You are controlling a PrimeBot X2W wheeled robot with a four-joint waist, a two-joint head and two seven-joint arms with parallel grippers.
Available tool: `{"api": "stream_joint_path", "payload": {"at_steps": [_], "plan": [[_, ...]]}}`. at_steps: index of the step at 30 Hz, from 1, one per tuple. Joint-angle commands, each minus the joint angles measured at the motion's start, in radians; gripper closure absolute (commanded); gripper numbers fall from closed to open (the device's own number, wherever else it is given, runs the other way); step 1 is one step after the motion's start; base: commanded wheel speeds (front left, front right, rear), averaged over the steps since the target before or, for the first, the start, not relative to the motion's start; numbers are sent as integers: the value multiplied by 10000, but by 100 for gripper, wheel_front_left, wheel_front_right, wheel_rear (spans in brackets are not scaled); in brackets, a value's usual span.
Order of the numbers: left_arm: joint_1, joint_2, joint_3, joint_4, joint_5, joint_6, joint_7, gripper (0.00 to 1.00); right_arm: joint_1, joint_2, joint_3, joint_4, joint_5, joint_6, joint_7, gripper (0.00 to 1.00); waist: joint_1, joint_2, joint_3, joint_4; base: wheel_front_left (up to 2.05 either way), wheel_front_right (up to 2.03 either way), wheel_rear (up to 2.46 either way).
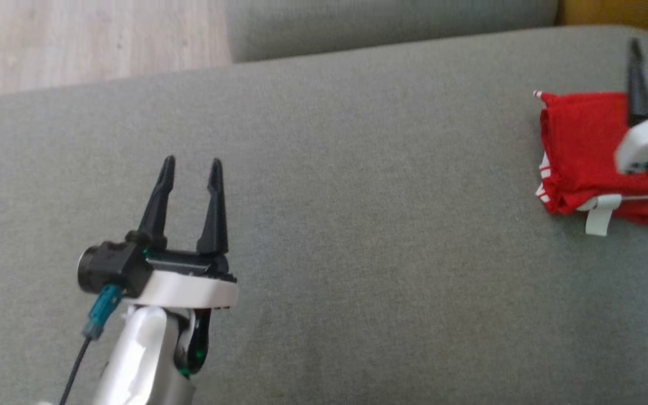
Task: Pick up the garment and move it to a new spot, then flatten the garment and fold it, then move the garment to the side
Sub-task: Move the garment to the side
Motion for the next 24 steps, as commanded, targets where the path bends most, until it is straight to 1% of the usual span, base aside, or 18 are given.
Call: {"api": "stream_joint_path", "payload": {"at_steps": [1,5,8,11,14,16,17,19,22,24], "plan": [[-117,81,447,-390,53,59,-51,0,-2,218,226,-536,224,-9,-176,0,1,0,-375,158,0,0,0],[275,81,732,-504,81,83,-51,0,455,1202,272,-1294,870,-9,-451,0,1,0,-776,324,0,0,0],[552,81,893,-540,47,79,-51,0,925,1976,65,-1777,1327,-9,-604,0,1,0,-983,451,0,0,0],[790,81,946,-517,37,48,-51,0,1461,2451,-13,-2236,1702,-9,-716,0,1,0,-1106,566,0,0,0],[975,81,996,-433,0,79,-51,0,2166,2576,352,-2539,2046,-9,-804,0,1,0,-1169,680,0,0,0],[1067,81,1007,-357,-47,121,-51,0,2700,2584,699,-2533,2474,-9,-856,0,1,0,-1198,759,0,0,0],[1067,81,1007,-357,-47,121,-51,0,2700,2584,699,-2533,2474,-9,-856,0,1,0,-1198,759,0,0,0],[1153,81,1000,-302,-84,164,-51,0,3186,2587,819,-2443,2769,-9,-895,0,1,0,-1222,821,0,0,0],[1301,81,1019,-149,-210,243,-51,0,3837,2588,914,-2541,2845,-9,-918,0,1,0,-1242,863,0,0,0],[1411,81,964,-14,-272,196,-51,0,4471,2589,951,-2797,2781,-9,-921,0,1,0,-1246,895,0,0,0]]}}
